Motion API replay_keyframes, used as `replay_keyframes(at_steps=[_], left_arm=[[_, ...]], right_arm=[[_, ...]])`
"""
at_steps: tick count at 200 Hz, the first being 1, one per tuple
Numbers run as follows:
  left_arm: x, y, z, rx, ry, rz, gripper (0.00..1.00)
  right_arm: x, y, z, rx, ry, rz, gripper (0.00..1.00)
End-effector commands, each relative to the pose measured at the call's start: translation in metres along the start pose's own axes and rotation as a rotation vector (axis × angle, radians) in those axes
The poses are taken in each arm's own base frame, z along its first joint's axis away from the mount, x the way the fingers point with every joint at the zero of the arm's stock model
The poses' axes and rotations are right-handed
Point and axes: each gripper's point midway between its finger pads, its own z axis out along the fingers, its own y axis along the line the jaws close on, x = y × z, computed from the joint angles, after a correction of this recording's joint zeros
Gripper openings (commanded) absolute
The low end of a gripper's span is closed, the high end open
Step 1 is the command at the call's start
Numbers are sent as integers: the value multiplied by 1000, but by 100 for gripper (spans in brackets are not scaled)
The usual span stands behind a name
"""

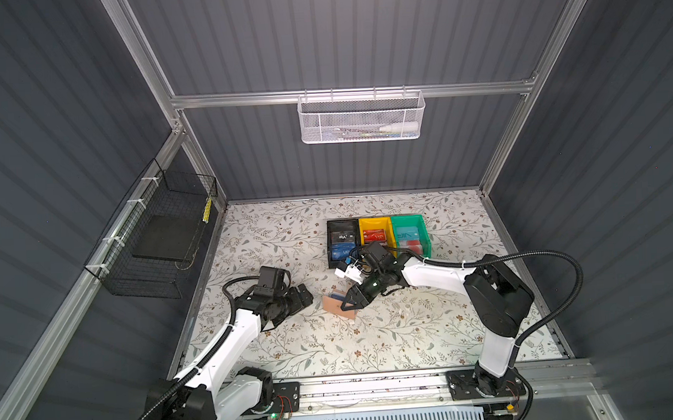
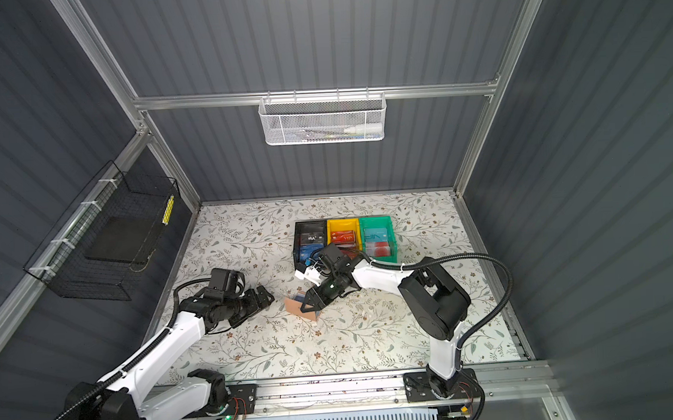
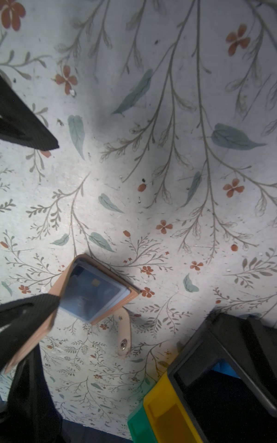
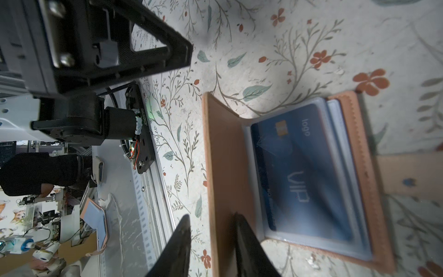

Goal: Take the credit cards out of the card holder
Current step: Open the card holder at the center of the table.

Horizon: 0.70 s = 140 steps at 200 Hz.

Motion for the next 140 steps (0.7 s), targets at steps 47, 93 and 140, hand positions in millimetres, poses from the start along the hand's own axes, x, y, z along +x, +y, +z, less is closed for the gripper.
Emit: replay_keyframes(at_steps=[47,93,140], left_arm=[[2,7,-6,4,26,-4,96],[-10,12,-16,-76,2,31,93],[-21,0,-12,-54,11,51,93]], right_arm=[[9,-16,-7,138,60,38,0],[10,-40,-28,328,42,131,0],[4,-54,-64,519,-39,180,0]])
